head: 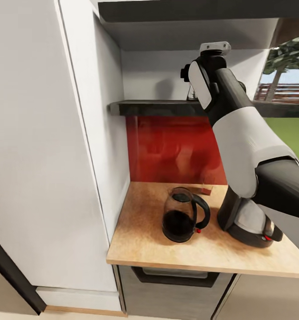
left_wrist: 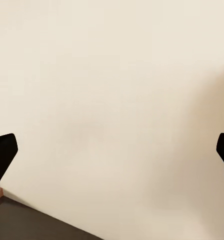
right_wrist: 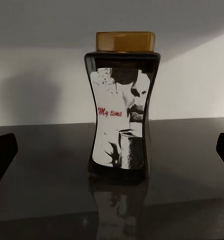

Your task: Set up a coffee station on the kitchen countertop: keep the coffee maker on the countertop, move the bottle of coffee from the kitchen shelf to the counter next to the coffee maker, place a paper coffee filter on top of the coffee maker, put the saucer next to the coffee maker with the coffee cup on the saucer, and place the electric kettle next to the coffee maker.

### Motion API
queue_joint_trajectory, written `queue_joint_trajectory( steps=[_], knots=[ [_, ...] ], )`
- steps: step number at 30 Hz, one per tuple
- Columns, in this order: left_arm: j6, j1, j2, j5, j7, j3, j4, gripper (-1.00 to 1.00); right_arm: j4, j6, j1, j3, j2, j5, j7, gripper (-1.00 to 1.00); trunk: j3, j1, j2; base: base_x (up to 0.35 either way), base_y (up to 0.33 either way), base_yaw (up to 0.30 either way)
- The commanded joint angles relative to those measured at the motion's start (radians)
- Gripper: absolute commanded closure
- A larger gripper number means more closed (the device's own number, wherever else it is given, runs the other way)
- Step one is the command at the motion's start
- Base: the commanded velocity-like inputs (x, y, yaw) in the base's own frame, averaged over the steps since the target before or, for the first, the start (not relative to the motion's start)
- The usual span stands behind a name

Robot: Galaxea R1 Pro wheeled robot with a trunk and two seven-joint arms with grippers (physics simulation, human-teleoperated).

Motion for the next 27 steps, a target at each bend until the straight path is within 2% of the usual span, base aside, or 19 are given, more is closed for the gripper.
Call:
queue_joint_trajectory(
  steps=[1, 7, 17, 21, 27],
  knots=[
    [-0.003, 0.000, 0.000, 0.008, 0.003, -0.009, 0.000, -1.00, 0.000, 0.002, -0.001, 0.003, 0.000, -0.010, -0.010, -1.00, -0.002, 0.001, -0.002, 0.153, 0.000, 0.000],
    [-0.003, 0.001, -0.001, 0.005, 0.004, -0.008, 0.000, -1.00, 0.000, 0.002, -0.001, 0.003, 0.000, -0.010, -0.010, -1.00, -0.002, 0.001, -0.002, 0.265, -0.019, 0.000],
    [-0.003, 0.007, -0.002, 0.005, 0.004, -0.008, 0.000, -1.00, 0.001, 0.002, -0.001, 0.003, 0.000, -0.009, -0.010, -1.00, -0.002, 0.001, -0.002, 0.033, -0.006, 0.000],
    [-0.003, 0.006, -0.002, 0.005, 0.005, -0.008, 0.000, -1.00, 0.001, 0.002, -0.001, 0.003, 0.000, -0.008, -0.011, -1.00, -0.002, 0.001, -0.002, 0.181, 0.000, 0.000],
    [-0.003, 0.007, -0.001, 0.005, 0.004, -0.007, 0.000, -1.00, 0.004, 0.002, -0.001, 0.003, -0.012, -0.007, -0.011, -1.00, -0.002, 0.001, -0.002, 0.028, 0.000, 0.000]
  ],
)
